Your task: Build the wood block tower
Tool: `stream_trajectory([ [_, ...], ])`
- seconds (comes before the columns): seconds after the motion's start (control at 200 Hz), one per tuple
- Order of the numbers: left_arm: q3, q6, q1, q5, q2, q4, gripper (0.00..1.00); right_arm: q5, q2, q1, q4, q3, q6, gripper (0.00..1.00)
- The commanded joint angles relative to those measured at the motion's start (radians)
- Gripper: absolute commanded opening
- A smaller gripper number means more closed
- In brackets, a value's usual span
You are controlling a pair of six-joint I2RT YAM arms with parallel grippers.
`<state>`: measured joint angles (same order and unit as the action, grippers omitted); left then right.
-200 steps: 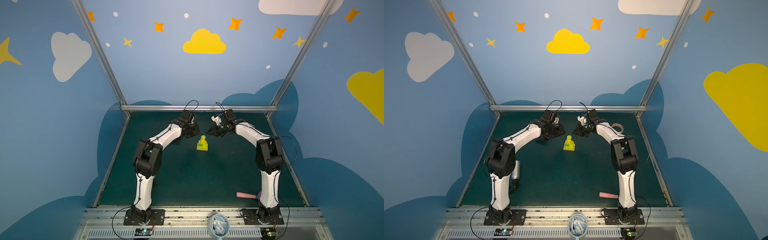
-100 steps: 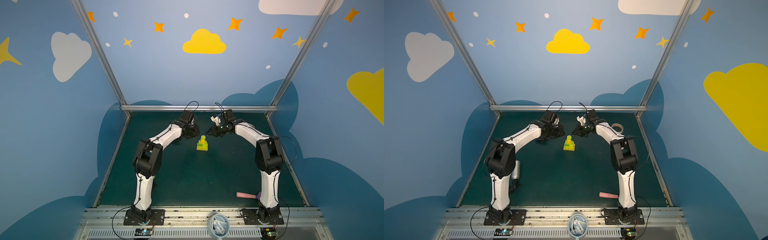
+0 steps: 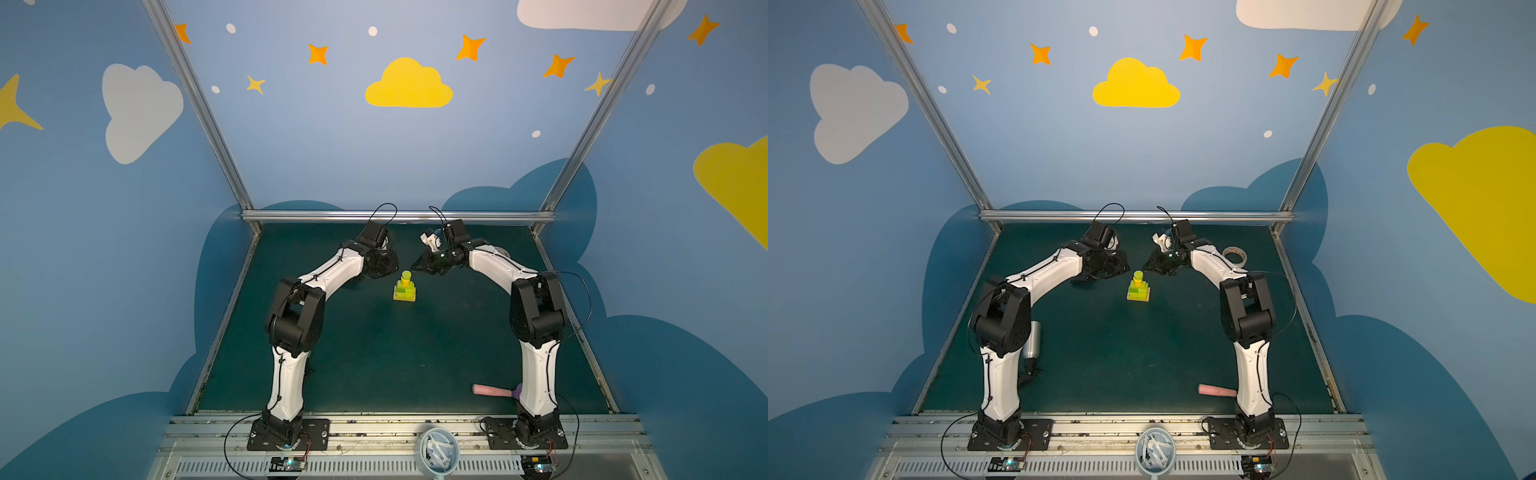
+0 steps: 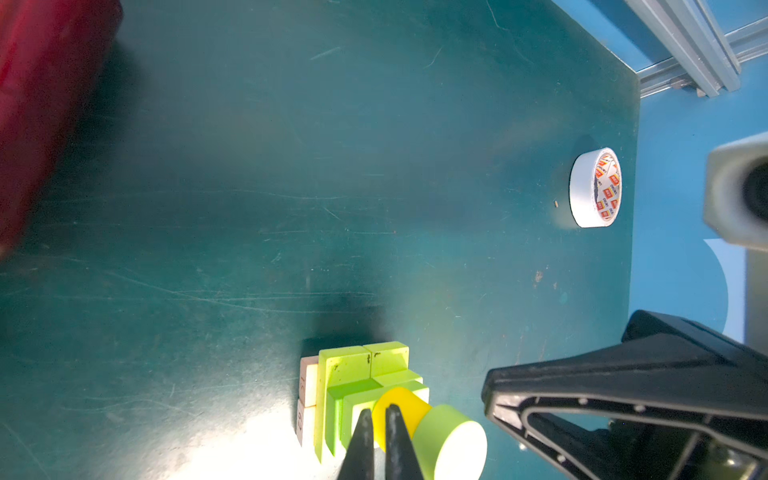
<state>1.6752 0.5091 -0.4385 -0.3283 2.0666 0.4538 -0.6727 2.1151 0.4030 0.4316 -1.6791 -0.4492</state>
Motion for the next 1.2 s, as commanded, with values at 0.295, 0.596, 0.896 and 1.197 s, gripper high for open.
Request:
stream_trajectory([
  [0.295, -0.006, -0.014, 0.005, -0.003, -0.012, 0.014, 0.1, -0.003, 0.028, 0.012, 0.019, -0.025, -0.004, 0.0],
  [0.596, -0.003, -0.014, 0.004, -0.005, -0.01, 0.015, 0.1, -0.005, 0.03, 0.016, 0.02, -0.029, -0.006, 0.0],
  [0.896, -0.005, -0.014, 0.004, -0.001, -0.013, 0.015, 0.1, 0.012, 0.028, 0.005, 0.029, -0.031, -0.005, 0.0],
  [1.197, 0.001, -0.024, 0.004, 0.027, -0.045, 0.038, 0.09, 0.015, -0.008, -0.019, 0.025, -0.031, -0.012, 0.0],
])
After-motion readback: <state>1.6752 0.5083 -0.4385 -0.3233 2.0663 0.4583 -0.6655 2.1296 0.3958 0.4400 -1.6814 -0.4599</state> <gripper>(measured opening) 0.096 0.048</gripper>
